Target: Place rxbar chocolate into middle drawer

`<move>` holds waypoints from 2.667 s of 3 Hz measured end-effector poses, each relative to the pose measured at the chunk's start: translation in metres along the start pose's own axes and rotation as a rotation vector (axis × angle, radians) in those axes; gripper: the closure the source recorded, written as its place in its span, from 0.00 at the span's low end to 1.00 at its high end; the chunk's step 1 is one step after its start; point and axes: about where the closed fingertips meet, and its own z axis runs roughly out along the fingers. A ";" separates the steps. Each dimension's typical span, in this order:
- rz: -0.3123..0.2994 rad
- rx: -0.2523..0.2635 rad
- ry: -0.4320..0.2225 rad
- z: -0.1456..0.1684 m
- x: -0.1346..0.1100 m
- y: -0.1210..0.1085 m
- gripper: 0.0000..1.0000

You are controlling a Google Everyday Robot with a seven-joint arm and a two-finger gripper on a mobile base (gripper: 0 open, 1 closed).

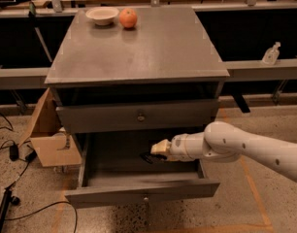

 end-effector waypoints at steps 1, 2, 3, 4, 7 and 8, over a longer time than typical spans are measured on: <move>-0.010 0.042 0.054 0.035 -0.005 -0.022 1.00; -0.020 0.049 0.051 0.061 -0.007 -0.032 0.85; -0.063 0.028 0.011 0.081 -0.018 -0.023 0.62; -0.069 0.029 0.026 0.096 -0.021 -0.017 0.38; -0.047 0.157 -0.062 0.032 -0.023 -0.013 0.00; -0.020 0.211 -0.122 -0.026 -0.022 0.005 0.00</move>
Offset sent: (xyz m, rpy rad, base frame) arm 0.0439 0.0380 -0.0857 -0.0596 -0.0172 0.0181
